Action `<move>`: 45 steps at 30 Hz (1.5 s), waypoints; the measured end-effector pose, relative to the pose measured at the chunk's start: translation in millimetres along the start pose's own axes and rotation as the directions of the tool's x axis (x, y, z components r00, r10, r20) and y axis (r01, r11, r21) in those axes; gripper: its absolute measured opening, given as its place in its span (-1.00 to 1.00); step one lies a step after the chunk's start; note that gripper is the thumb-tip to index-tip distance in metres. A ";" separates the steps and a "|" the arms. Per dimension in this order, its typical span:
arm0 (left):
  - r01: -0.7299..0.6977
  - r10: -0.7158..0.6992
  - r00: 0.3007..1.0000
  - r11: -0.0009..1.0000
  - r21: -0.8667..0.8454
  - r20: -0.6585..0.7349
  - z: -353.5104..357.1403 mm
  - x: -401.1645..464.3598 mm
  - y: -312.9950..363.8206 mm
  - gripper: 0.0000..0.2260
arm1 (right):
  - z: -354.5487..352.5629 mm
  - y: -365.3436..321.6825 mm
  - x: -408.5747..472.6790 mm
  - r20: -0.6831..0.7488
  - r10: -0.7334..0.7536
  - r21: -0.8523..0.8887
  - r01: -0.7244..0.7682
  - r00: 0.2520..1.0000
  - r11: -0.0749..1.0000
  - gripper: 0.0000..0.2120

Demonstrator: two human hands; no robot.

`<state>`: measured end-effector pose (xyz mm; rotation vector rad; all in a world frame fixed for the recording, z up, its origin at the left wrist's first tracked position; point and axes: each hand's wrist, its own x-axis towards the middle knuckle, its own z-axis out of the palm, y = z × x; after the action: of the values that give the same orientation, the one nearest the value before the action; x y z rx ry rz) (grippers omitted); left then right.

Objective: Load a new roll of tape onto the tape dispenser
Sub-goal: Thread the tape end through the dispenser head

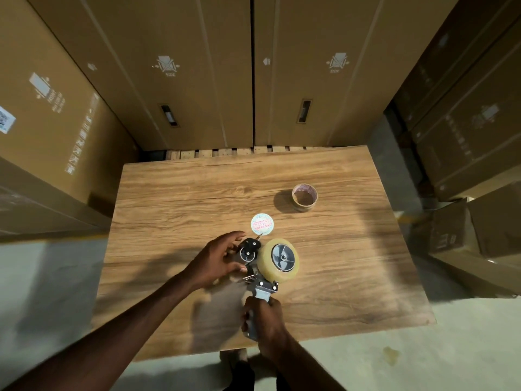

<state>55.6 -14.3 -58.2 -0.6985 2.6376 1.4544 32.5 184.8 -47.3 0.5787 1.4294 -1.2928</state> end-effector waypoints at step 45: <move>-0.344 0.496 0.868 0.650 0.677 -0.035 -17.7 28.7 125.3 -0.43 | -5.7 -70.3 -55.1 0.175 -0.115 0.223 0.074 0.978 0.972 -0.76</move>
<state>-18.3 18.0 43.4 -0.1608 3.3215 0.3667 -14.0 185.3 29.2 0.5212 1.1828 -1.5494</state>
